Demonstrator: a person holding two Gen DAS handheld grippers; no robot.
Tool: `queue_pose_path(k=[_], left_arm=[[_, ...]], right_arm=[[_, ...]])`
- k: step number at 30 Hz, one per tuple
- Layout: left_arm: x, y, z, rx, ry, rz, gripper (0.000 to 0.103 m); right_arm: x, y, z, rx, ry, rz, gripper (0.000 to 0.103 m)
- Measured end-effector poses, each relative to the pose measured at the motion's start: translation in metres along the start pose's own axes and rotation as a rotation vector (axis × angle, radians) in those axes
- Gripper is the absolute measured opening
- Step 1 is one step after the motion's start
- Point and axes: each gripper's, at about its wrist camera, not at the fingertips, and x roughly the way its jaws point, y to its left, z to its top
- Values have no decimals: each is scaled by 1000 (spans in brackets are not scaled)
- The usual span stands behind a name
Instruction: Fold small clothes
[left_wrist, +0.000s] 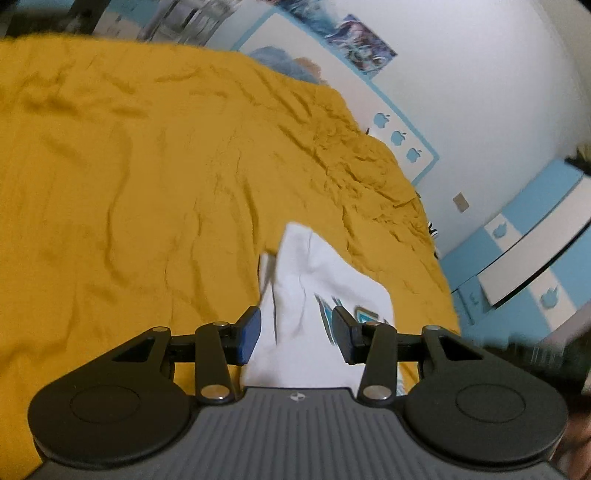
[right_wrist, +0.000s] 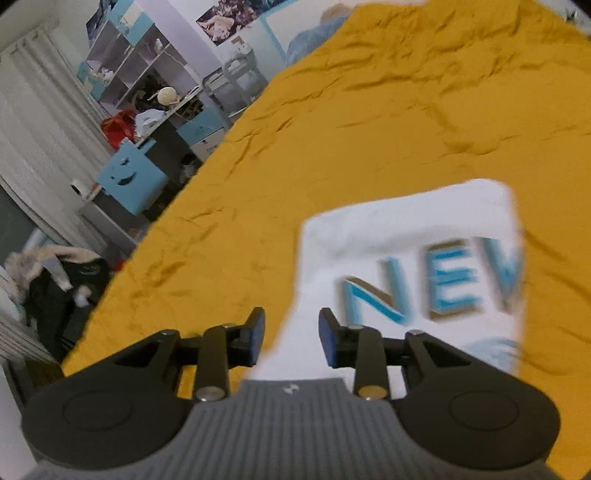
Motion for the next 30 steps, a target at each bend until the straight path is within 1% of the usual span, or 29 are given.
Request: queue_pose_path(k=[3, 5, 6, 7, 8, 9, 10, 13, 14, 15, 16, 17, 18, 19, 20, 21, 22, 24, 26, 29, 30], left_arm=[[-2, 10, -13, -61, 20, 7, 55], [3, 16, -19, -109, 50, 6, 55], [7, 19, -22, -134, 67, -4, 56], [12, 22, -25, -159, 86, -14, 56], [18, 24, -27, -184, 102, -22, 60], [23, 27, -32, -209, 110, -27, 63], [28, 31, -33, -235, 117, -32, 63], [42, 45, -33, -302, 111, -40, 63], [46, 49, -31, -324, 113, -38, 63], [50, 51, -30, -335, 115, -39, 63], [52, 52, -30, -343, 112, -43, 62], [55, 53, -29, -352, 110, -46, 58], [57, 54, -27, -363, 109, -44, 49], [59, 54, -25, -375, 105, -41, 43], [59, 53, -22, -375, 101, -48, 33], [60, 48, -19, -355, 98, -54, 25], [59, 42, -18, -330, 88, -50, 21], [54, 27, -12, -277, 63, -49, 17], [46, 16, -9, -248, 35, -65, 15], [43, -4, -1, -209, 15, -72, 14], [42, -10, 0, -200, 11, -79, 14]], right_arm=[[-26, -23, -35, -45, -24, -75, 34], [-37, -32, -61, -108, -42, -144, 40], [-40, -36, -73, -140, -37, -187, 41], [-40, -36, -73, -140, -37, -187, 43], [-44, -45, -97, -191, -16, -244, 43], [-44, -47, -108, -210, -4, -262, 43], [-44, -49, -117, -222, 8, -272, 45], [-40, -49, -133, -268, 17, -290, 48], [-37, -47, -135, -295, 18, -303, 49], [-37, -47, -135, -295, 18, -303, 49], [-25, -43, -134, -343, 20, -344, 49], [-21, -40, -135, -367, 18, -366, 49], [-17, -36, -134, -385, 16, -374, 49], [-13, -35, -132, -393, 14, -371, 49], [-10, -33, -130, -394, 11, -362, 49], [-9, -32, -128, -392, 7, -356, 49], [-7, -31, -127, -394, 4, -358, 49], [-4, -29, -126, -406, -1, -373, 49], [1, -29, -125, -413, 6, -382, 50], [5, -30, -127, -421, 21, -384, 54], [9, -29, -130, -441, 24, -393, 55]])
